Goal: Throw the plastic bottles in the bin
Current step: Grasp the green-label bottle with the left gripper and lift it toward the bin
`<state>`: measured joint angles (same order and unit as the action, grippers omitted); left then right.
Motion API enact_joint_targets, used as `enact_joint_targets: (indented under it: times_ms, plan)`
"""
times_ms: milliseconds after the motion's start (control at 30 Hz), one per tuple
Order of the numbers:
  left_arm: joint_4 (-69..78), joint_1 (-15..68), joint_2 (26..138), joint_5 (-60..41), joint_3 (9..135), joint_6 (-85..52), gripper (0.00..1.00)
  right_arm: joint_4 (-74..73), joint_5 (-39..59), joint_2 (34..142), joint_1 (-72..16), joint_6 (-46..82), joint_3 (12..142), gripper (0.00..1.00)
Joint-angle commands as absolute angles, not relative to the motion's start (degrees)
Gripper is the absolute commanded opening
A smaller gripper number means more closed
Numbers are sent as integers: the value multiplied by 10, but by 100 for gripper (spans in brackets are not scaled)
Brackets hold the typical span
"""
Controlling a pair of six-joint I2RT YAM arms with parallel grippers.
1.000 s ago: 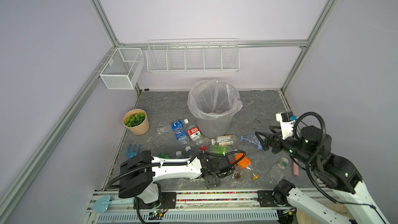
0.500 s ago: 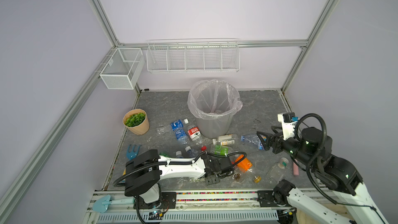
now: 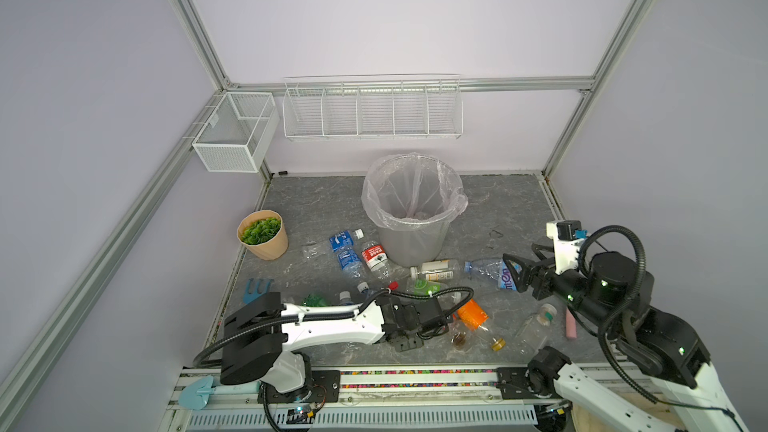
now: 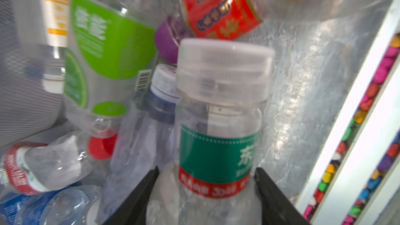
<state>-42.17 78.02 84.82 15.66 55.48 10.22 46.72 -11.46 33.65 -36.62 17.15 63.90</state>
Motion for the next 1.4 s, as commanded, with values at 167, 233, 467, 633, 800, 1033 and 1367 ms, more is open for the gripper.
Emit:
enact_joint_targets:
  times_ms: [167,233,467,633,800,1033,1367]
  plan:
    - [-464,780,735,186,615,109,46,475,-128,329,-365,182,635,88]
    - [-465,780,706,189,625,109,46,475,-129,329,-365,183,635,88]
    - [-429,780,599,194,652,105,45,476,-133,326,-365,189,633,88]
    - [-359,780,521,199,658,102,44,475,-134,325,-365,192,631,88]
    - [-272,780,454,230,642,104,43,473,-136,323,-365,195,626,88]
    - [-144,780,356,279,605,106,39,471,-137,318,-365,202,620,88]
    - [95,781,289,345,547,132,39,463,-129,316,-365,216,606,88]
